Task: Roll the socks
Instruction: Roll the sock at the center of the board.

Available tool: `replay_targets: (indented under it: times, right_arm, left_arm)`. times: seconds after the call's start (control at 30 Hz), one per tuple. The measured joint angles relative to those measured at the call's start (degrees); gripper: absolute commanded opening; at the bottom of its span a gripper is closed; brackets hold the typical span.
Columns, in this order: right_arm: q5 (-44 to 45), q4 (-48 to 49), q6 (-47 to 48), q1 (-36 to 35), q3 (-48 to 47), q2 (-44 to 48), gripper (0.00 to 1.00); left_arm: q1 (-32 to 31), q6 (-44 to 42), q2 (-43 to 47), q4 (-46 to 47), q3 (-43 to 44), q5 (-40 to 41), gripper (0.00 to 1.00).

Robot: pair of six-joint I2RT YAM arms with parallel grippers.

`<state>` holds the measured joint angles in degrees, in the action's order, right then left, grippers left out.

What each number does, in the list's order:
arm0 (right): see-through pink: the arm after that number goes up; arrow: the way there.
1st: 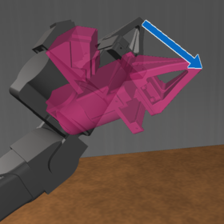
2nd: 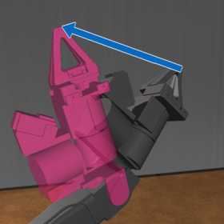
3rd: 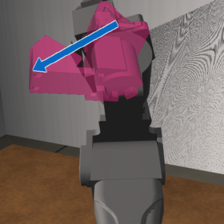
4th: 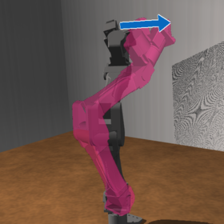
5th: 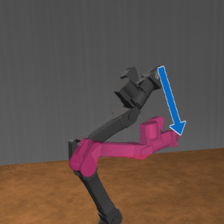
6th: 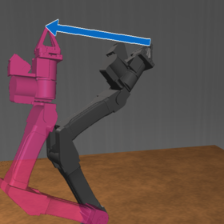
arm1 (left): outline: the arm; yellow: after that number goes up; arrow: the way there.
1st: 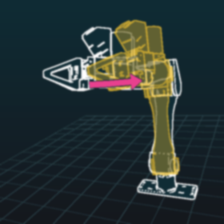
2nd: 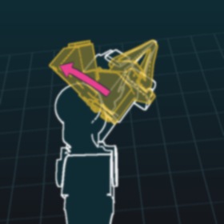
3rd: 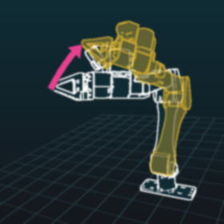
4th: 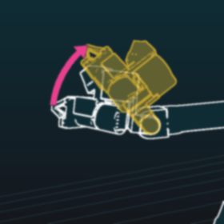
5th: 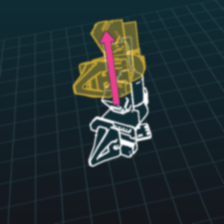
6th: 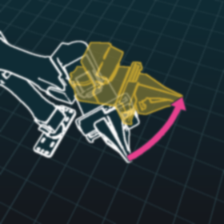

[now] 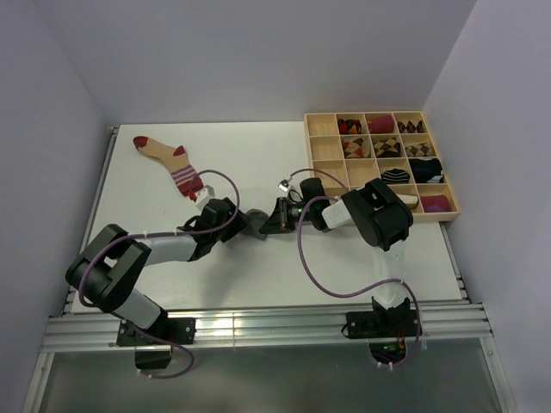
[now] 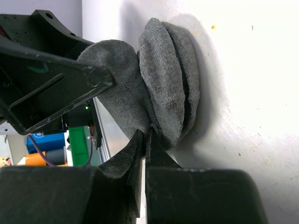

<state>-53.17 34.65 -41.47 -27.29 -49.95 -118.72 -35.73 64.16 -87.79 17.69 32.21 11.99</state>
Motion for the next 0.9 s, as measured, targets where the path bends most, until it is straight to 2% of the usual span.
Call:
replay_targets:
  times: [0.1, 0.2, 0.23, 0.37, 0.47, 0.63, 0.7, 0.9]
  right_arm:
    - [0.76, -0.96, 0.72, -0.24, -0.04, 0.57, 0.00]
    - [1.64, -2.01, 1.51, -0.52, -0.04, 1.20, 0.00]
    - [1.97, -2.40, 1.77, -0.63, -0.04, 1.46, 0.00]
    - [4.20, -4.42, 3.21, -1.42, -0.04, 2.93, 0.00]
    - [6.69, -6.10, 5.31, -2.45, 0.20, 4.70, 0.04]
    - [13.73, -8.55, 9.99, -5.55, 2.05, 9.31, 0.24]
    - [18.56, -9.79, 12.98, -7.82, 4.02, 13.09, 0.32]
    - [34.53, -11.52, 22.08, -16.39, 9.99, 24.44, 0.47]
  left_arm:
    - [0.00, 0.46, -1.55, -1.90, 1.97, 0.37, 0.57]
    - [0.00, 1.27, -3.19, -4.83, 4.46, 0.48, 0.46]
    - [0.00, 1.51, -3.56, -5.62, 5.01, 0.46, 0.38]
    - [0.00, 1.88, -4.11, -9.44, 6.45, 0.50, 0.22]
    - [0.00, 1.49, -4.70, -13.64, 8.83, 0.74, 0.18]
    - [-0.17, -0.07, -5.49, -22.10, 13.25, 0.98, 0.18]
    - [-0.42, -1.03, -5.53, -25.33, 14.64, 0.98, 0.18]
    - [-0.76, -5.77, -7.08, -35.04, 20.00, 1.09, 0.18]
